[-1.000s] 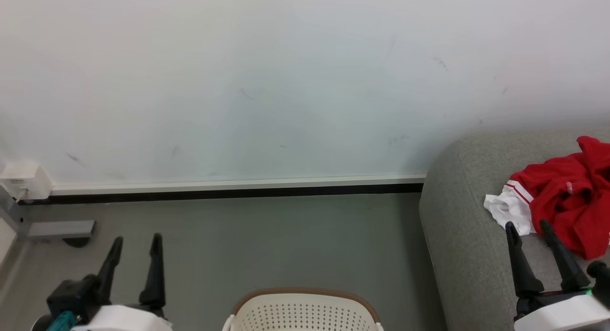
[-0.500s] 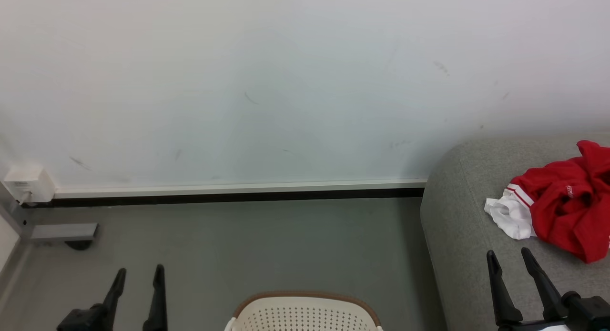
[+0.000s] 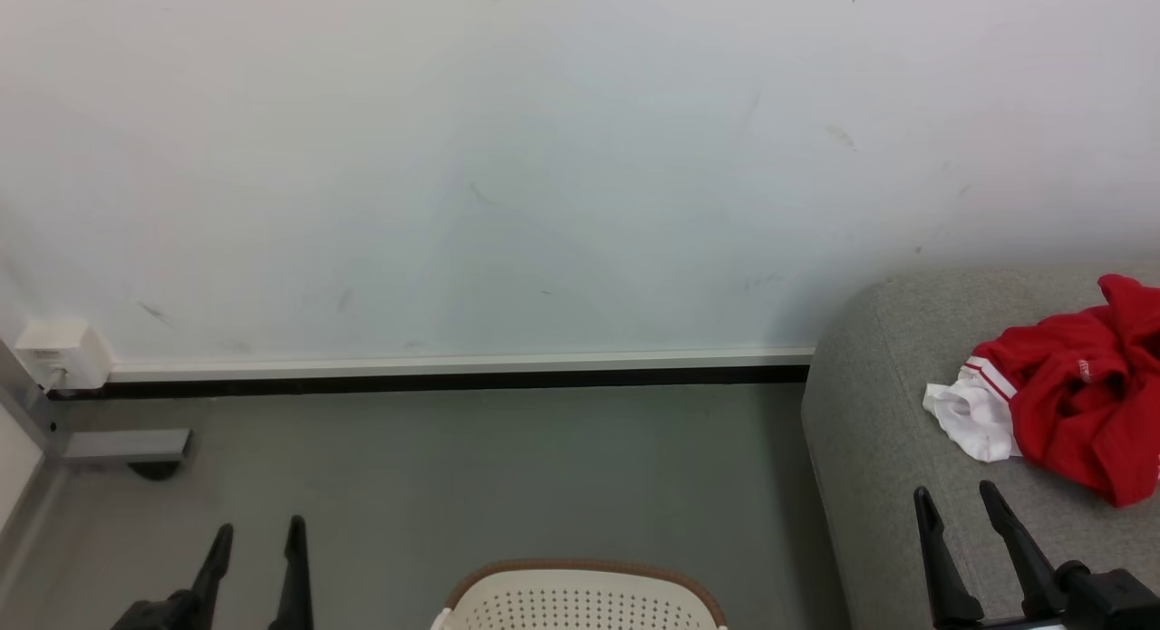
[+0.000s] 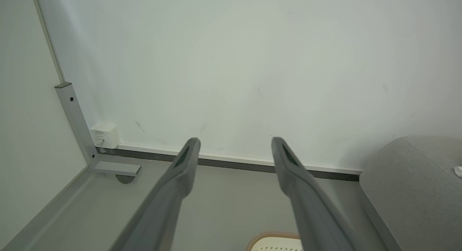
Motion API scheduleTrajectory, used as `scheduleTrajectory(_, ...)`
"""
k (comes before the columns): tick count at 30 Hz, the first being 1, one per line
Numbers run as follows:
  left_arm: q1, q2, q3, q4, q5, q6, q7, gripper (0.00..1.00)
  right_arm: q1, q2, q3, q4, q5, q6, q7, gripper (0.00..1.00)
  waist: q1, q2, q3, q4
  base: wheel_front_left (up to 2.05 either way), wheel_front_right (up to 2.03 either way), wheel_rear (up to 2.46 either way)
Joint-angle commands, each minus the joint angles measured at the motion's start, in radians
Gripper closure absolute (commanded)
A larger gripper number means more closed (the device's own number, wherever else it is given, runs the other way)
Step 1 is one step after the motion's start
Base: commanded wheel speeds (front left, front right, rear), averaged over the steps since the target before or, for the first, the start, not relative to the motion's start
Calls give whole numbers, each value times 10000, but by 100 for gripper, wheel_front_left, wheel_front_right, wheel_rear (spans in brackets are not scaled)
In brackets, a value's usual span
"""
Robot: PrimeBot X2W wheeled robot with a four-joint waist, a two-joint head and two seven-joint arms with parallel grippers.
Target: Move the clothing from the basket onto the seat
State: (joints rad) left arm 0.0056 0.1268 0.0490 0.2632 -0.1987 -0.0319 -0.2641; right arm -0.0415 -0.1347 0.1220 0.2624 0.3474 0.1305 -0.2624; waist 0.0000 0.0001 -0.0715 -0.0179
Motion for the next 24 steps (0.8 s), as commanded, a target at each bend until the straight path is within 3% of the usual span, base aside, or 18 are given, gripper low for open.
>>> scheduleTrajectory(1, 39, -75, 93, 52, 176, -93, -3, 0, 20, -73, -1, 50, -52, 5, -29, 0, 0, -1, -4, -2, 0, 0, 0)
scheduleTrajectory(18, -112, -433, 607, 163, 648, -503, -3, 0, 32, -33, 10, 105, 39, 5, -30, 0, 0, -1, -36, -2, 0, 0, 0)
scheduleTrajectory(19, -66, -464, 589, 173, 579, -503, 1, 100, 0, 16, 22, 80, 35, 0, 1, 100, 0, -1, -38, 2, 0, 0, 0)
scheduleTrajectory(24, -29, -552, 647, 537, 260, -520, 177, 100, 122, 134, -11, 332, 366, 0, 134, 100, 0, -1, -28, 6, 0, 0, 0)
